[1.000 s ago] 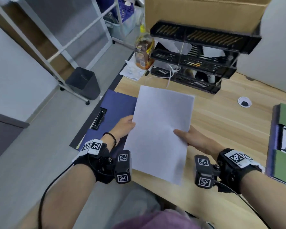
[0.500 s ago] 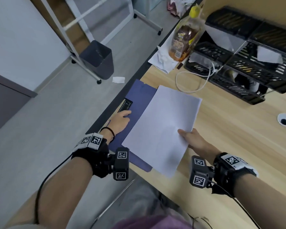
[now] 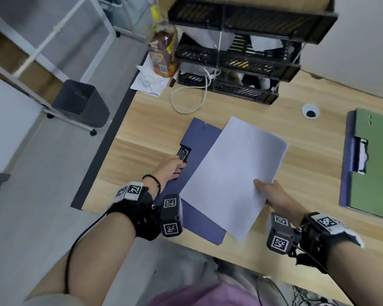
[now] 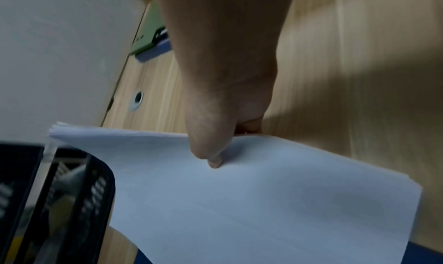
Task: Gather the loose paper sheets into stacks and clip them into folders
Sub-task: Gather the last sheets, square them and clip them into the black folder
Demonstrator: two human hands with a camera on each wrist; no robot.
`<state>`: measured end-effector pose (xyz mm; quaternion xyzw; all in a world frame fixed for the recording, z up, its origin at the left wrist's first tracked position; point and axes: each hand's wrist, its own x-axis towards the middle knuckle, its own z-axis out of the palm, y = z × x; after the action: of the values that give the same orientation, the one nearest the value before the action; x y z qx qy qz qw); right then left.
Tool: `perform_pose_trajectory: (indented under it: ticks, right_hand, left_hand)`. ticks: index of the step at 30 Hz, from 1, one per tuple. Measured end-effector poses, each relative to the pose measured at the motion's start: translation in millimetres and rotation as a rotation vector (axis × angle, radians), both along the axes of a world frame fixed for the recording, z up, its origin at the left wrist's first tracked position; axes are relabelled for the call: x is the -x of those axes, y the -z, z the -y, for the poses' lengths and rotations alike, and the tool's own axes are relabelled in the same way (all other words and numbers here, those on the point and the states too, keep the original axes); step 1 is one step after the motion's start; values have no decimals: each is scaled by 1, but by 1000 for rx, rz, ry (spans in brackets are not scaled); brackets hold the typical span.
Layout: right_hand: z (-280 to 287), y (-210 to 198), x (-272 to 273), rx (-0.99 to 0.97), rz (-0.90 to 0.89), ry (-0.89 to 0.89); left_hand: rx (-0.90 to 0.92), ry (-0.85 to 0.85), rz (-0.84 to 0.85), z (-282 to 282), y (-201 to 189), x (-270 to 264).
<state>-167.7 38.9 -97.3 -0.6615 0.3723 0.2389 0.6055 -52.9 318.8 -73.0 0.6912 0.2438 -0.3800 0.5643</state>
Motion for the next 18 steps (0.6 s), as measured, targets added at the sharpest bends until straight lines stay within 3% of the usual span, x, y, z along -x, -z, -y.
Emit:
perform_pose_trajectory:
  ticks: [10,13,18]
  right_hand:
    - [114,-27,96,33,106,406]
    - [135,-46,101,-57,150,563]
    - [146,-69,88,-156,251,622]
  left_hand:
    - [109,120,-72,133,6,45]
    - [152,142,-82,152,5,56]
    - [247,201,-69,158,-3,65]
